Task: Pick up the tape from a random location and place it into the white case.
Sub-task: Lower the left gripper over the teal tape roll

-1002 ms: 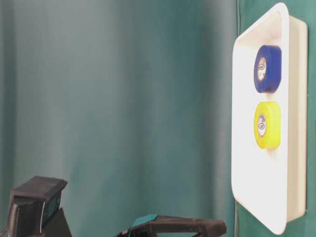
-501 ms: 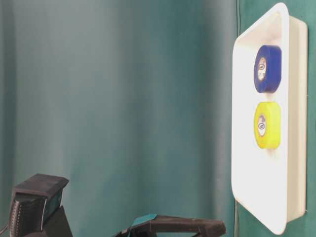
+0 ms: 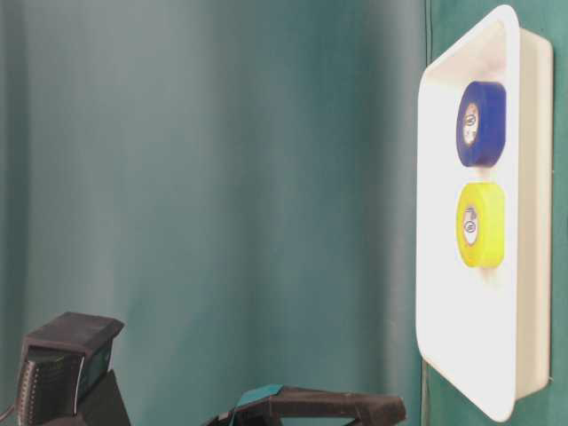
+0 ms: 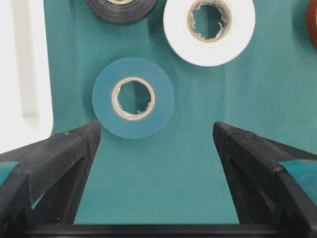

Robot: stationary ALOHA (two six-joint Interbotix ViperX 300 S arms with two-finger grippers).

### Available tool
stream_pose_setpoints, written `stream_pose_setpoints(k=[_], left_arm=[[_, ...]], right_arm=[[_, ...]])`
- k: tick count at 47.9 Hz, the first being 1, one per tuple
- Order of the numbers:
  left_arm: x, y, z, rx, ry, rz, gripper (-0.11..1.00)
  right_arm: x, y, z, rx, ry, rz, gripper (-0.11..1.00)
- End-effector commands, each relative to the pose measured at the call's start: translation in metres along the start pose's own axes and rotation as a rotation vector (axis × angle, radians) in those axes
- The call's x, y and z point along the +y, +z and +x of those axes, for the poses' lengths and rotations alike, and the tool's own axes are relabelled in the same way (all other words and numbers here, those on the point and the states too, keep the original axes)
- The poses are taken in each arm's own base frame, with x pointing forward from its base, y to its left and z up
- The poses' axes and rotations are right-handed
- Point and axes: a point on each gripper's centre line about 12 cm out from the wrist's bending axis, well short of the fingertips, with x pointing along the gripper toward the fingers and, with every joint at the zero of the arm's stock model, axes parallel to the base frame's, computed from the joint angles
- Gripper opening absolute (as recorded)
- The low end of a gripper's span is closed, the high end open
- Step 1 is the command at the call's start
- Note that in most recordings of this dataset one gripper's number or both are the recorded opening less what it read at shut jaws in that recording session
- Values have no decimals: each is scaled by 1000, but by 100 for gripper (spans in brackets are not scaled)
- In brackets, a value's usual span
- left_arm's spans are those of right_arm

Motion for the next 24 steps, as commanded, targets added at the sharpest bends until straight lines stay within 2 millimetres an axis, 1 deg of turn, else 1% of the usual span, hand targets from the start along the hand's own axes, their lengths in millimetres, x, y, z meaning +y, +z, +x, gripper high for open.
stream_pose_setpoints(k=[1,15,24], left_arm=[[0,9,-8,-38,1,1,98],[1,8,-7,-48,2,2,98],[1,5,2,-34,2,3,98]], right_arm=[[1,7,0,-15,2,2,84],[1,7,0,-15,3,1,84],[1,7,0,-14,3,1,84]])
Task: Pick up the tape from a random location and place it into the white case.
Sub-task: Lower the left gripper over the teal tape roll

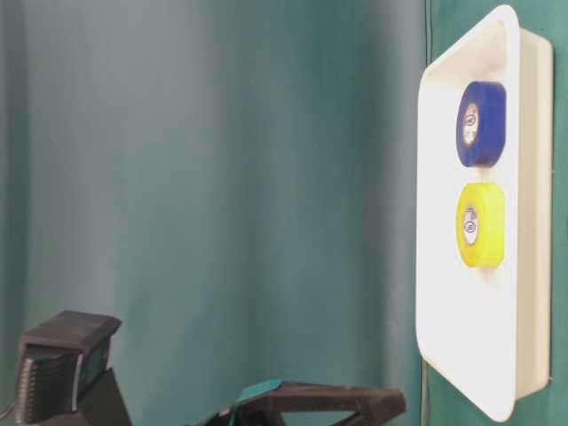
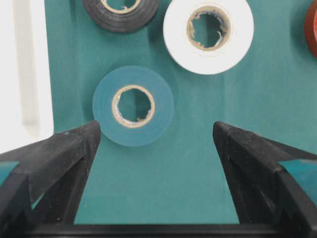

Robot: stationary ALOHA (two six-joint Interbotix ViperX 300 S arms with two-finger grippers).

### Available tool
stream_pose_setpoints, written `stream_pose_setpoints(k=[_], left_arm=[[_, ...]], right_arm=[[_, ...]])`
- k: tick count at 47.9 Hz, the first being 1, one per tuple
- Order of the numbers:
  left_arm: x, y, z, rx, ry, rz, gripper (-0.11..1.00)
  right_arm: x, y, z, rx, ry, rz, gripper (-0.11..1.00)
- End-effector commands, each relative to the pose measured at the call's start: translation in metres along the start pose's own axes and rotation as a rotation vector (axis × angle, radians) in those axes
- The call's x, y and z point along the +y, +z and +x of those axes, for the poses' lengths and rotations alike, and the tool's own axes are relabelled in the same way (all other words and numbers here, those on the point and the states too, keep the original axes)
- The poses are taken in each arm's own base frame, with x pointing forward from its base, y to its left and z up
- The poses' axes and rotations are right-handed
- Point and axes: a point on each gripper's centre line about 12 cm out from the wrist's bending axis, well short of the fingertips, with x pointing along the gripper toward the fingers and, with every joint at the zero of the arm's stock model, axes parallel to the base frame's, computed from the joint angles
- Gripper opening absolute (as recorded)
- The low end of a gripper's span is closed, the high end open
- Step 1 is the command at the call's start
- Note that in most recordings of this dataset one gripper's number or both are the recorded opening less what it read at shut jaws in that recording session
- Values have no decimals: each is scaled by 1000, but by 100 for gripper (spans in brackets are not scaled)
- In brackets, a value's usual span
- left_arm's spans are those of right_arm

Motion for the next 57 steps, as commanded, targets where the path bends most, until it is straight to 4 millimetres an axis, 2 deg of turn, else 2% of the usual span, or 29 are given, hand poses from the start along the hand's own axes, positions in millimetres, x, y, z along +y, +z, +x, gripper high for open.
stream_pose_setpoints(k=[1,19,31,57], left_arm=[[1,4,0,-20,1,1,98],[1,-8,42,43,1,1,98],[1,-15,57,14,2,1,98],[2,-36,107,89,3,1,98]], right_arm=[[1,7,0,-15,2,2,84],[0,6,1,-9,1,2,84],[0,4,2,-1,1,1,84],[1,5,3,0,2,-1,84]])
